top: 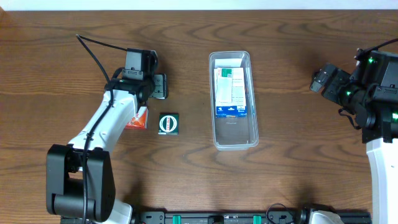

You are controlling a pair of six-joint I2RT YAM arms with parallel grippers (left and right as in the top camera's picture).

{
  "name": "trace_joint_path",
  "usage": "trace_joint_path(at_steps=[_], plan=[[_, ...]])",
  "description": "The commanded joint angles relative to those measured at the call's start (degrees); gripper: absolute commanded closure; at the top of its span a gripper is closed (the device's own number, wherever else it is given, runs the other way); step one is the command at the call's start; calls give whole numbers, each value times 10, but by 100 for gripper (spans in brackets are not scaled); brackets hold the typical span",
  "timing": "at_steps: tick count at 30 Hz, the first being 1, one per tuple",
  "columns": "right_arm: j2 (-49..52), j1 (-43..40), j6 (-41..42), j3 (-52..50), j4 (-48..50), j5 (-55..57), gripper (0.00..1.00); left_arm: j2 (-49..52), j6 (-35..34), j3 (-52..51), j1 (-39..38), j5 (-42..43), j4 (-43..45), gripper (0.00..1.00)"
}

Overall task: Pack container
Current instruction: 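Reach left gripper to the dark medicine bottle and grasp its cap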

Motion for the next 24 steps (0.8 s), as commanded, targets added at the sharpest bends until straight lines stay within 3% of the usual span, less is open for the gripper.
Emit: trace_joint_path(at_steps=[1, 24], plan=[[0, -2, 5, 2, 0, 0, 1, -1, 8, 9, -13, -7, 1, 36], [0, -2, 5, 2, 0, 0, 1, -14, 16, 9, -32, -39, 12, 55]])
